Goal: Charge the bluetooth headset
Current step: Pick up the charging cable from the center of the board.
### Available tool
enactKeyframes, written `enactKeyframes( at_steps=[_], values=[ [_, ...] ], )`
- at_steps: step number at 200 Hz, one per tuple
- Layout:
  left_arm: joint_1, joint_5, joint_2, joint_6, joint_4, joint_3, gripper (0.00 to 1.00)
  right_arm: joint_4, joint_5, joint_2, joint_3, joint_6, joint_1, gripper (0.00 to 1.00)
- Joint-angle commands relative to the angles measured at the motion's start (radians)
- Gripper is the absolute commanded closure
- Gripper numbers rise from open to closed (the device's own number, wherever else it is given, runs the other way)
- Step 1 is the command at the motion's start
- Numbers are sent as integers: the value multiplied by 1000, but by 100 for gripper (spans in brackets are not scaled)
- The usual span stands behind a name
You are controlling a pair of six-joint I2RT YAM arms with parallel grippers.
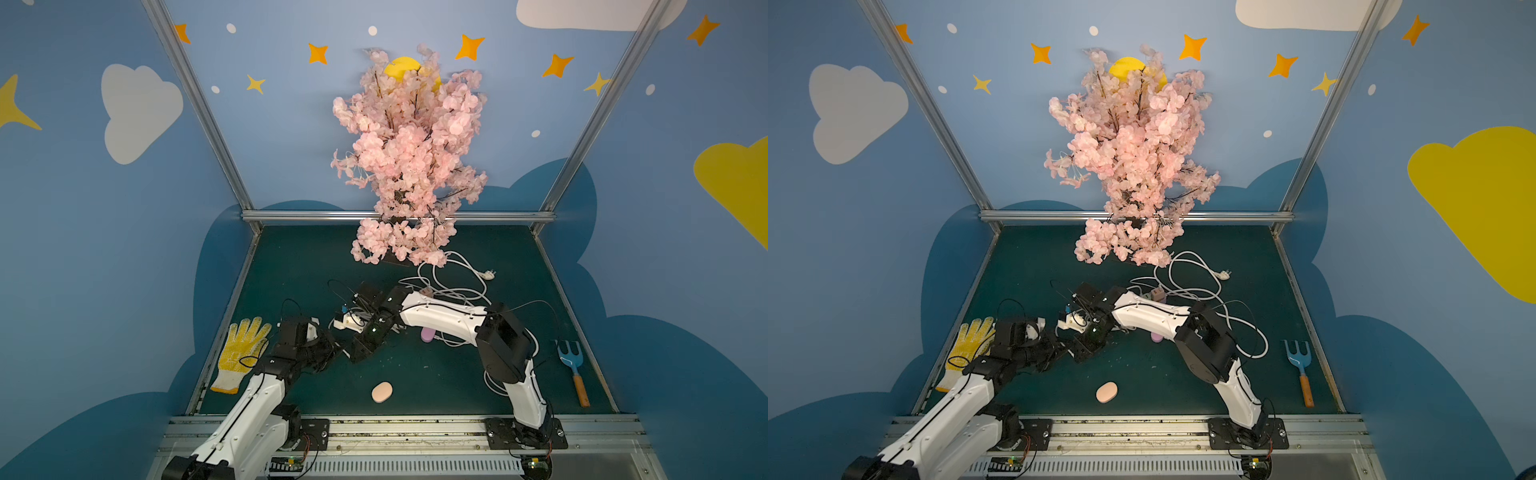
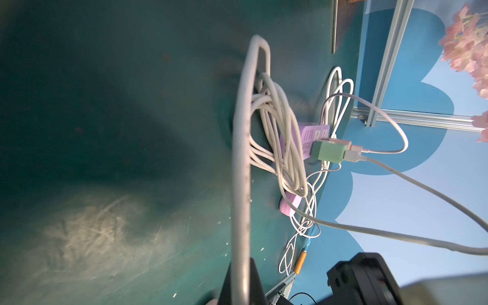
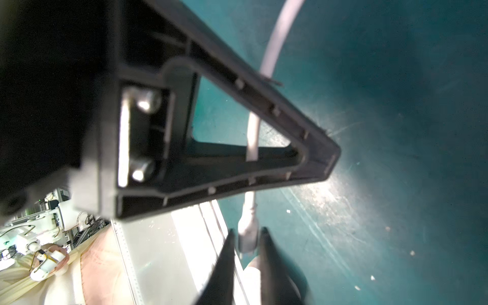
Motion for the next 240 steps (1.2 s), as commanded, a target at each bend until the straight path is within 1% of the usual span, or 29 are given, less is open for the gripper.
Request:
enactKeyframes(
  at_steps=[1, 18, 46, 72, 94, 106, 136, 164, 169, 178, 187, 218, 240],
  values=[
    [-6, 23, -6, 31, 50, 29, 96, 61, -82, -67, -43, 25, -17, 65],
    [-6, 53, -13, 55, 117, 25, 97, 121, -141, -106, -83, 62, -42, 61],
    [-6, 105, 2, 101, 175, 51, 96, 180, -210, -179, -130, 101, -75, 56],
    [-8, 191, 35, 114, 255, 86, 97, 184, -224, -229, -156, 114, -89, 49],
    [-8, 258, 47, 119, 298, 121, 97, 246, -230, -261, -204, 150, -101, 48],
    [-8, 286, 49, 124, 296, 138, 97, 293, -248, -267, -223, 177, -109, 50],
    [-9, 333, 44, 109, 322, 150, 97, 347, -277, -252, -216, 211, -119, 61],
    [-10, 358, 39, 115, 313, 154, 97, 333, -286, -258, -207, 205, -129, 64],
    [-9, 362, 38, 119, 309, 155, 97, 327, -289, -263, -207, 201, -132, 65],
    [-9, 367, 38, 128, 296, 159, 97, 311, -294, -276, -208, 190, -140, 72],
    [-9, 373, 39, 134, 289, 160, 97, 292, -296, -290, -208, 179, -150, 74],
    [-9, 405, 44, 135, 298, 165, 96, 256, -293, -336, -231, 164, -185, 74],
    [-9, 423, 41, 133, 313, 169, 97, 234, -291, -334, -237, 152, -197, 74]
  ],
)
